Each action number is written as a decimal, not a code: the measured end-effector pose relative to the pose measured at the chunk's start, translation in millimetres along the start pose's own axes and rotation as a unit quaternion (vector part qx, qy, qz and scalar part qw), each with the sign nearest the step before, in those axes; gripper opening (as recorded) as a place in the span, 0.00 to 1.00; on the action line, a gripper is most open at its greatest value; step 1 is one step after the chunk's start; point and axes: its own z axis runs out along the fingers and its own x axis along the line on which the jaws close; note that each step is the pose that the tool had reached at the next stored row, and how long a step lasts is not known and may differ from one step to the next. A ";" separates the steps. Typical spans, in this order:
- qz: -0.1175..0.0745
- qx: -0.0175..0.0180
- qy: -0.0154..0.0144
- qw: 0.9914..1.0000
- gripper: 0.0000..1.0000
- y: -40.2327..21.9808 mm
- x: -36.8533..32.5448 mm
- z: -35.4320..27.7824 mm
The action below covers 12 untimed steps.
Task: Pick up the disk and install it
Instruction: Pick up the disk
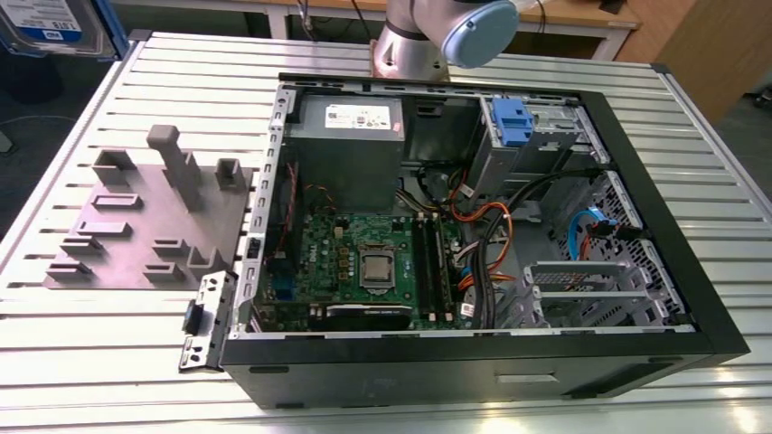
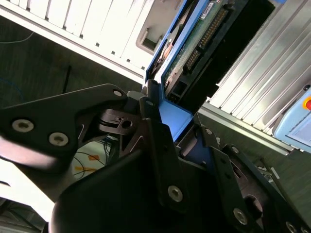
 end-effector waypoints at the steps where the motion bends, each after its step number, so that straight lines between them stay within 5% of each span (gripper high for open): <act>1: 0.000 0.000 0.000 1.000 0.37 -0.1 1.6 -0.1; 12: 0.000 0.000 0.000 1.000 0.37 -0.4 9.7 -0.2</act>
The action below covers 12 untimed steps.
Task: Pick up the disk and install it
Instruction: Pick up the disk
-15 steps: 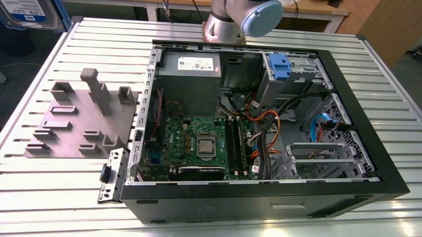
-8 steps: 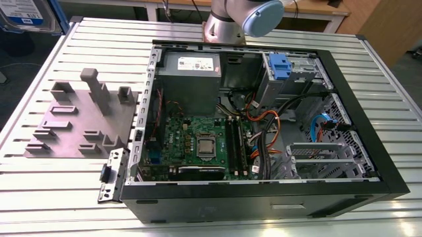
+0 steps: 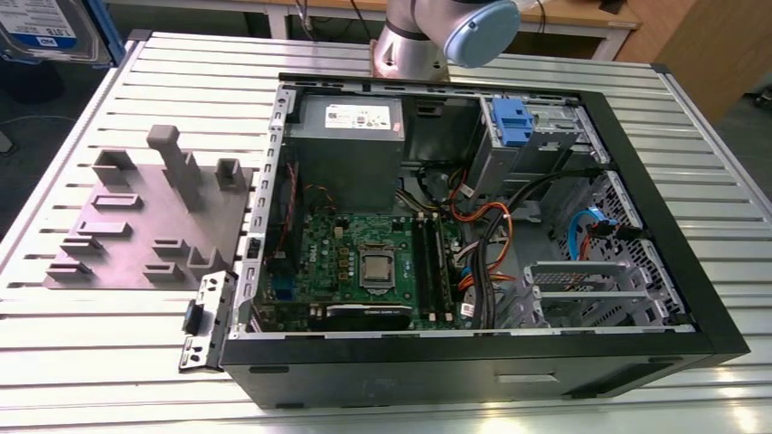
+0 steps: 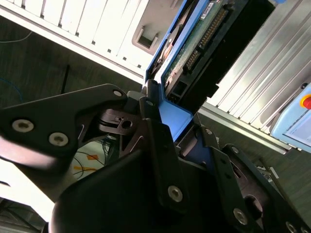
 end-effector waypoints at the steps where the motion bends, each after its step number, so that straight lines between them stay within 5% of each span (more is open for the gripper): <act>1: 0.000 0.000 0.000 1.000 0.37 -0.1 0.0 0.1; 12: 0.000 0.000 0.000 1.000 0.37 -3.0 -0.1 0.0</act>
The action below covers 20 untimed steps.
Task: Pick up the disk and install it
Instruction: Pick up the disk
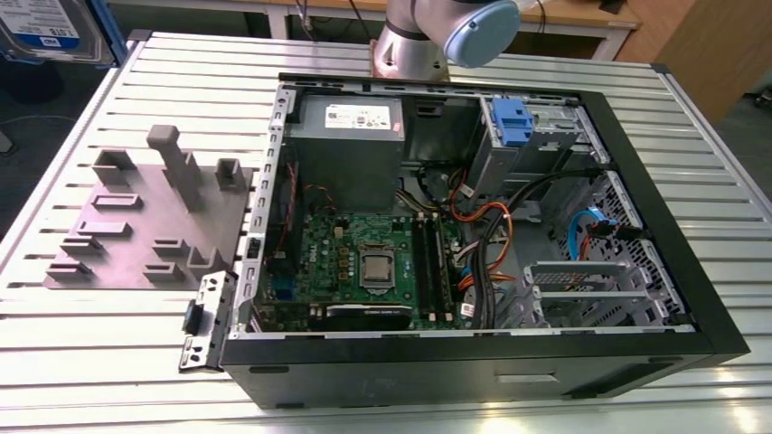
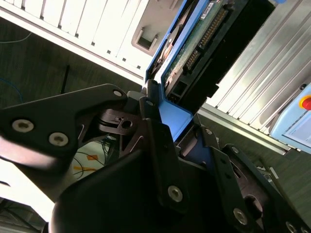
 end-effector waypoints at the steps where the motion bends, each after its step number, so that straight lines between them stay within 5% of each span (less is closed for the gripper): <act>1: 0.000 0.000 0.000 1.000 0.37 -0.3 0.0 0.0; 20: 0.000 0.000 0.000 1.000 0.37 -6.7 -0.3 0.0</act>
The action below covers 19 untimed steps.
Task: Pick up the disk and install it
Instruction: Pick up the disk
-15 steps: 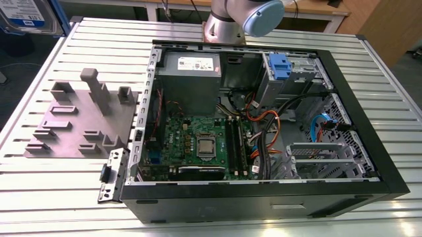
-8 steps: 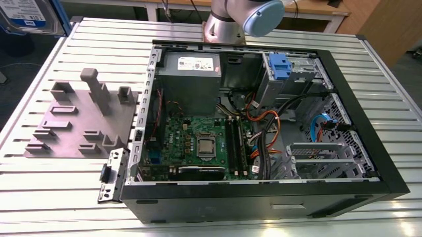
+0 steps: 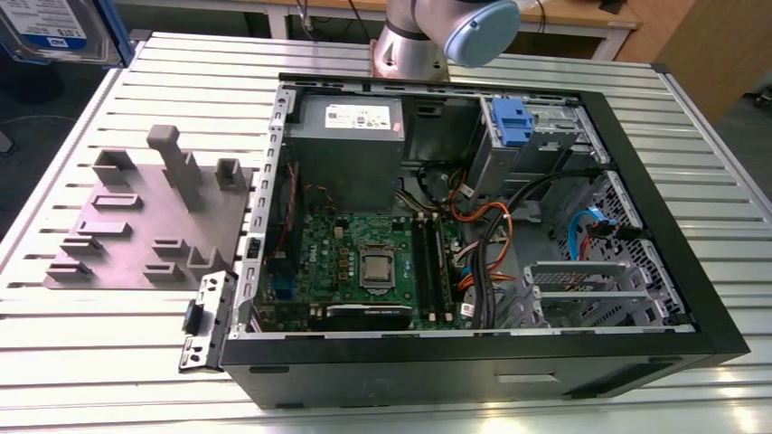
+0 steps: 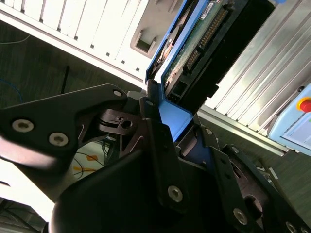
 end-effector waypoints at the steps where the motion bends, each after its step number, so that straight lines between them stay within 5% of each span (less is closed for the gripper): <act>1: 0.000 0.000 0.000 1.000 0.37 -0.5 0.0 0.0; 19: 0.000 0.000 0.000 1.000 0.37 -5.8 -0.2 0.0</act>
